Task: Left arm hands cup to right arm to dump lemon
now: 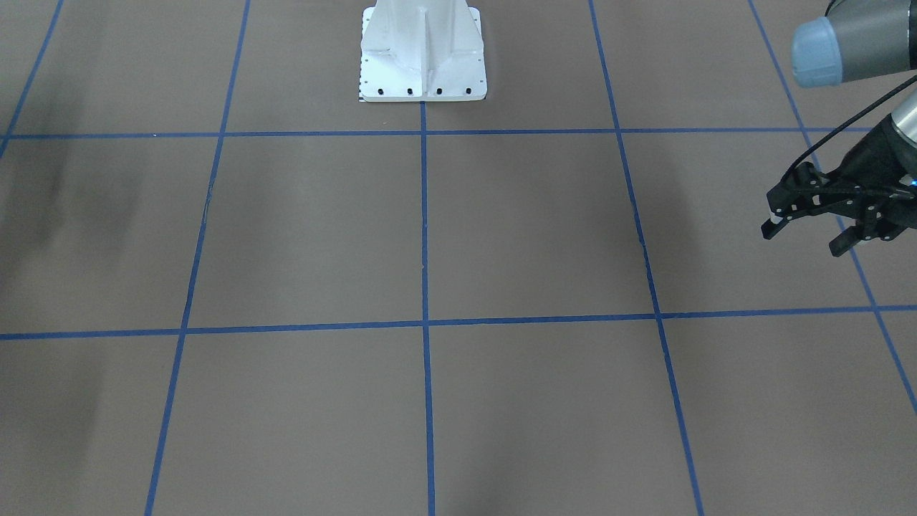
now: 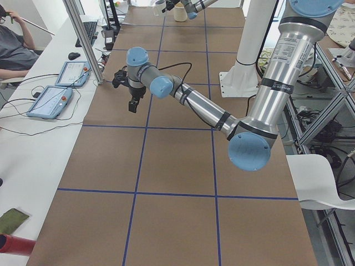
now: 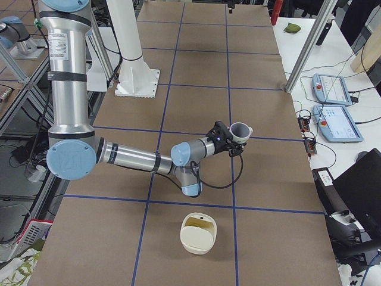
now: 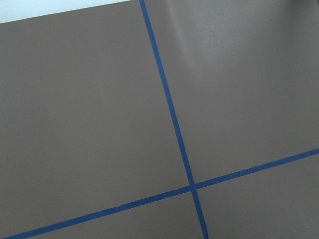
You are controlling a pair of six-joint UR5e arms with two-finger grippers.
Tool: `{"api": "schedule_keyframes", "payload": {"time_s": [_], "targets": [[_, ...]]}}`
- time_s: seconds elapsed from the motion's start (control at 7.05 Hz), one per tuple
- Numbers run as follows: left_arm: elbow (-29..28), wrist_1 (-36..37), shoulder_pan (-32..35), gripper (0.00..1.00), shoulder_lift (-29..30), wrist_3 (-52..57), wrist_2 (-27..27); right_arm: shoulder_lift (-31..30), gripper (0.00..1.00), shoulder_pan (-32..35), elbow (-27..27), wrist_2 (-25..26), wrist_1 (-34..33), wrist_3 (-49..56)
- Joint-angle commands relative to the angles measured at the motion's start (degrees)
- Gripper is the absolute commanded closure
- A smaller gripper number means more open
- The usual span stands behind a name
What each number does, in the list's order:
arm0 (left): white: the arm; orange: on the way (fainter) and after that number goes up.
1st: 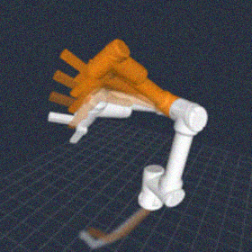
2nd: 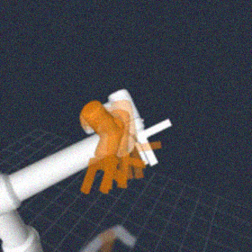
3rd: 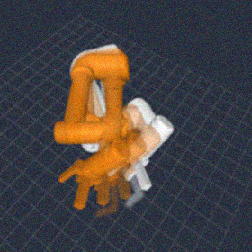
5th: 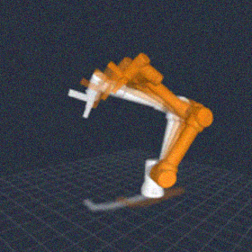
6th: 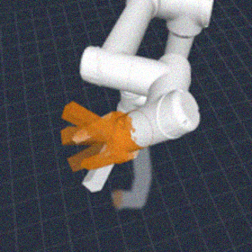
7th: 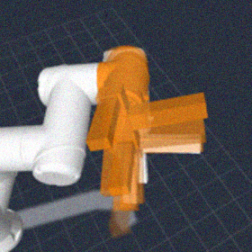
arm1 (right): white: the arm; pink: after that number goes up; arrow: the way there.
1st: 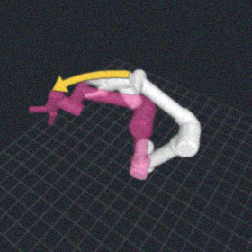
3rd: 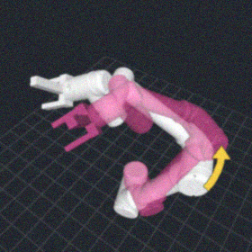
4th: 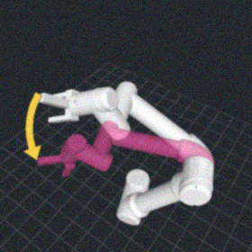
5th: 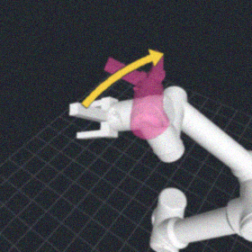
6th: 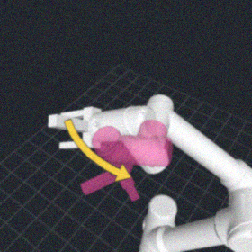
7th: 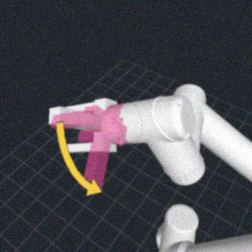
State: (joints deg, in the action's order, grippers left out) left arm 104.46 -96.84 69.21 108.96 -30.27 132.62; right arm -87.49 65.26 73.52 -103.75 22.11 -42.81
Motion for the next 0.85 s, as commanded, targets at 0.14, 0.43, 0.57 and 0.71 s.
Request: {"api": "schedule_keyframes", "payload": {"time_s": [0.14,0.43,0.57,0.71], "targets": [[1.2,-0.5,-5.6,0.00,7.8,-20.8,-0.3,9.7,0.56,-3.1,0.1,5.1,-12.4,9.5],[0.8,-0.5,-12.1,0.00,17.1,-39.3,-1.6,16.4,0.56,-14.5,0.1,21.6,-20.0,12.7],[0.3,-0.6,-16.2,0.00,20.8,-46.6,-7.2,19.7,0.56,-20.2,0.1,31.1,-23.4,16.0],[-0.4,-0.6,-18.3,0.00,23.2,-50.0,-9.6,21.6,0.56,-22.7,0.0,34.0,-26.2,19.7]]}}
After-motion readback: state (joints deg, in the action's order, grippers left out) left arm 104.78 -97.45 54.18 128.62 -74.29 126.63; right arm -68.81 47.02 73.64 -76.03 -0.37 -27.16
